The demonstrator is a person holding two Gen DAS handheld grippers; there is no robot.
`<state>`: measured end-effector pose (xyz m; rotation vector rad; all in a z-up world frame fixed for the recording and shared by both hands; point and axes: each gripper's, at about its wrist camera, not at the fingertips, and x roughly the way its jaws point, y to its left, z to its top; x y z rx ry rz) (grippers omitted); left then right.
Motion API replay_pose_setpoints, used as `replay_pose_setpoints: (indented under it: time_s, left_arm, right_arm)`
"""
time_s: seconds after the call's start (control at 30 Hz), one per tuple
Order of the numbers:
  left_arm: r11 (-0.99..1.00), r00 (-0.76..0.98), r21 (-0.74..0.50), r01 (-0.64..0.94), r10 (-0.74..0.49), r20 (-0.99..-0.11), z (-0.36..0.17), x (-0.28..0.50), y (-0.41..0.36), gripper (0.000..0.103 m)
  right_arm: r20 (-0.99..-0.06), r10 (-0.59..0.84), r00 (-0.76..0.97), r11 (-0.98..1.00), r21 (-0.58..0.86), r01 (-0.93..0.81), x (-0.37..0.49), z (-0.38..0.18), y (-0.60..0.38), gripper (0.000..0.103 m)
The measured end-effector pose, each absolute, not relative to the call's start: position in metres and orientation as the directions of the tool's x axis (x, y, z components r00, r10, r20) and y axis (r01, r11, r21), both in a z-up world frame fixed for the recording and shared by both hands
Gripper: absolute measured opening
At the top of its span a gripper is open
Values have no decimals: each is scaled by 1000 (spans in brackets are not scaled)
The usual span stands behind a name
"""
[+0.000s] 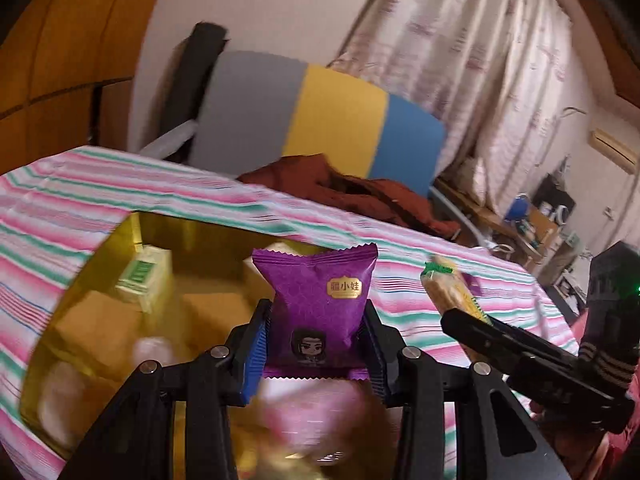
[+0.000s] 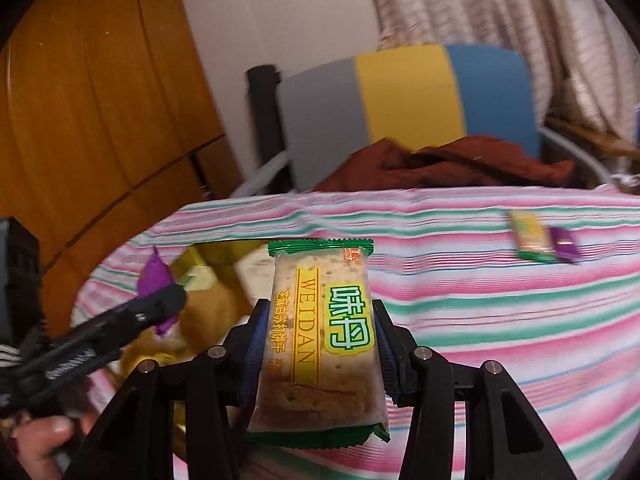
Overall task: Organize objects
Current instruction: 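Carry the cracker pack and purple bag over the gold tray, then open both grippers to drop the packs into the gold tray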
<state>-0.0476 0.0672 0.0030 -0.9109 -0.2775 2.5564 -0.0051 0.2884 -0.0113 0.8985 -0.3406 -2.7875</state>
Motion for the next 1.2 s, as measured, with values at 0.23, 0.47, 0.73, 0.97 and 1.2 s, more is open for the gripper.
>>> replay_pose_setpoints:
  time_s: [0.23,0.47,0.73,0.97,1.2]
  left_arm:
    - [-918,-665,-336,-209,385,-640,-18,-91,17,43]
    - [-924,-608,-342,-174,374,-700,-41,-120,1,47]
    - [-935,-657,-336,-111,322,-681,-37,-109,-9,65]
    - [-930,-712,-362,-63,296,-637,-30,-83,-14,67]
    - [-935,-722,-337,-107,306,-621,-21,-62,5,68]
  right_arm:
    - [-611,-354,-708,-934,268,236,-66,-9,221,49]
    - [-694,-374,-616,-923,210,324,-126,-22,169,49]
    - [-699,-367,-614,-927,223,300,-163,-25,157,63]
    - [-663,-324,-675,-946,215,244,-136,-16,186,65]
    - [-641,-338,-689,-938,290,191,-107,-13,223,72]
